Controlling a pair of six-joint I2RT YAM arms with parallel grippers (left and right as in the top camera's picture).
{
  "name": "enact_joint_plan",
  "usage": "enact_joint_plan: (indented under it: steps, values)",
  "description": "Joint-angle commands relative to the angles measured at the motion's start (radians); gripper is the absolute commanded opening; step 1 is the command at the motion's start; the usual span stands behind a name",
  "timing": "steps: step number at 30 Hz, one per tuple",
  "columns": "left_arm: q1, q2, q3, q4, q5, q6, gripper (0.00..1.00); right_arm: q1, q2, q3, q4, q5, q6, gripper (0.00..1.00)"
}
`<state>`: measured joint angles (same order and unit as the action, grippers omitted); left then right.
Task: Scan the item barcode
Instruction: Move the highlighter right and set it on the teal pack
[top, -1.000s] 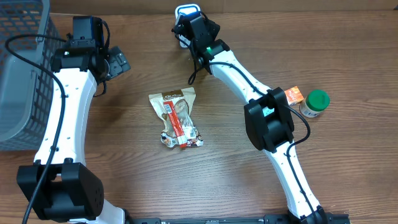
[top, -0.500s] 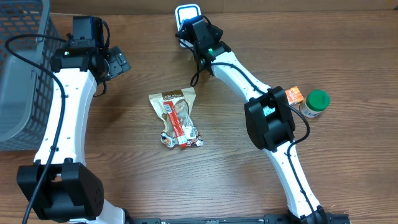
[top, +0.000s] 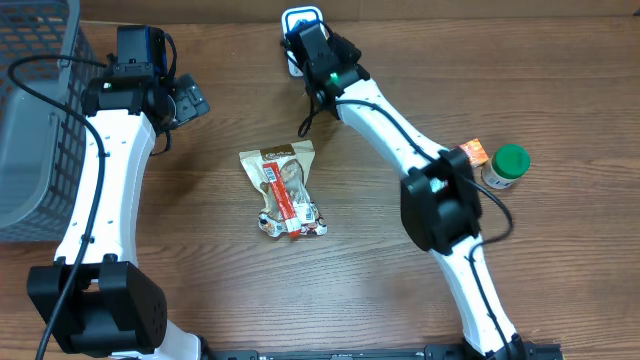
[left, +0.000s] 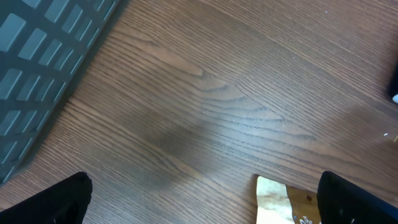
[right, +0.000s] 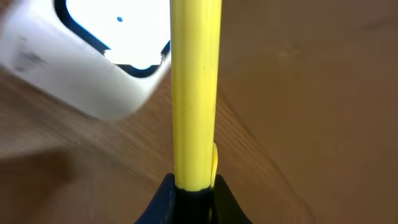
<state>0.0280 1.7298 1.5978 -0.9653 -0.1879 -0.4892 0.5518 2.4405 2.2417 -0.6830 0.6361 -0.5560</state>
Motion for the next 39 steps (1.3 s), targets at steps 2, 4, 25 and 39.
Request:
enact_joint_plan:
  steps: [2,4,25,39]
  values:
    - [0.003,-0.009,0.006,0.001,-0.002,0.022,1.00,0.012,-0.237,0.011,-0.182,0.019,0.305,0.04]
    - [0.003,-0.009,0.006,0.001,-0.002,0.022,1.00,0.008,-0.290,0.011,-0.334,0.003,0.448,0.04]
    - [0.004,-0.009,0.006,0.001,-0.002,0.022,1.00,-0.345,-0.351,-0.502,-0.800,-0.503,1.005,0.16]
    - [0.004,-0.009,0.006,0.001,-0.002,0.022,1.00,-0.353,-0.351,-0.672,-0.636,-0.503,0.998,0.60]
